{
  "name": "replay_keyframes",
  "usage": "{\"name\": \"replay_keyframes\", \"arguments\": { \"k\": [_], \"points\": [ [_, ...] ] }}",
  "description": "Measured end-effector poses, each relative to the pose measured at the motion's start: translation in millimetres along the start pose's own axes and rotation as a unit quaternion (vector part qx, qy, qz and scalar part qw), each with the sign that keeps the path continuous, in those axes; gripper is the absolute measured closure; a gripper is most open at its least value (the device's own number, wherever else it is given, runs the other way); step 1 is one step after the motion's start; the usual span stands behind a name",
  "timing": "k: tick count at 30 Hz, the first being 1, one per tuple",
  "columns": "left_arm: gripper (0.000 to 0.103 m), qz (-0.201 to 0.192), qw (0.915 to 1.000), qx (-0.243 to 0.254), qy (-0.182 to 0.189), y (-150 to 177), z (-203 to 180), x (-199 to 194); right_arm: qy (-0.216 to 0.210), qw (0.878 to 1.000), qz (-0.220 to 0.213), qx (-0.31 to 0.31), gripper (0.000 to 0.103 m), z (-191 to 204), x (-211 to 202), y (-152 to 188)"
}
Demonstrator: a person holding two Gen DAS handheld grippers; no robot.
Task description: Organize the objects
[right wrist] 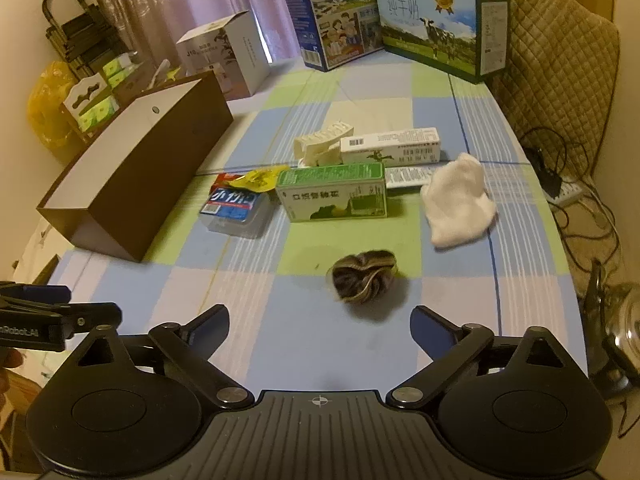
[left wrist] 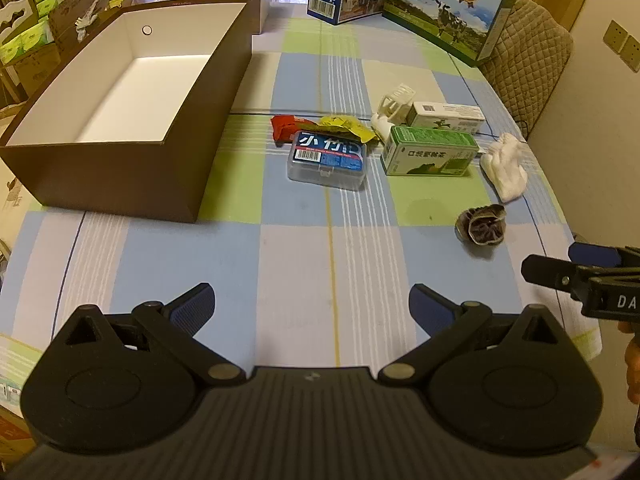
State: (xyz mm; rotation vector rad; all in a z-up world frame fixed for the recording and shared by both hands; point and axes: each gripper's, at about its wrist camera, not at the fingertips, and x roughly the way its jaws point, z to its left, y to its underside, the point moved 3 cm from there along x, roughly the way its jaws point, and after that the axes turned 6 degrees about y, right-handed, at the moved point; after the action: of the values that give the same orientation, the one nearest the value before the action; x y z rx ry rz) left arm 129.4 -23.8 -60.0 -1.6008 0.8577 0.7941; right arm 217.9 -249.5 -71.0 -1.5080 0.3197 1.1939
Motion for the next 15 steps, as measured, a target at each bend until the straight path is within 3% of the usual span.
{"name": "replay_keyframes", "arguments": {
  "k": [15],
  "points": [
    [0.001,0.004,0.9995,-0.007,-0.031,-16,1,36,0.004,0.999,0.013,-0.035,0.019,-16,59,-12]
  ]
}}
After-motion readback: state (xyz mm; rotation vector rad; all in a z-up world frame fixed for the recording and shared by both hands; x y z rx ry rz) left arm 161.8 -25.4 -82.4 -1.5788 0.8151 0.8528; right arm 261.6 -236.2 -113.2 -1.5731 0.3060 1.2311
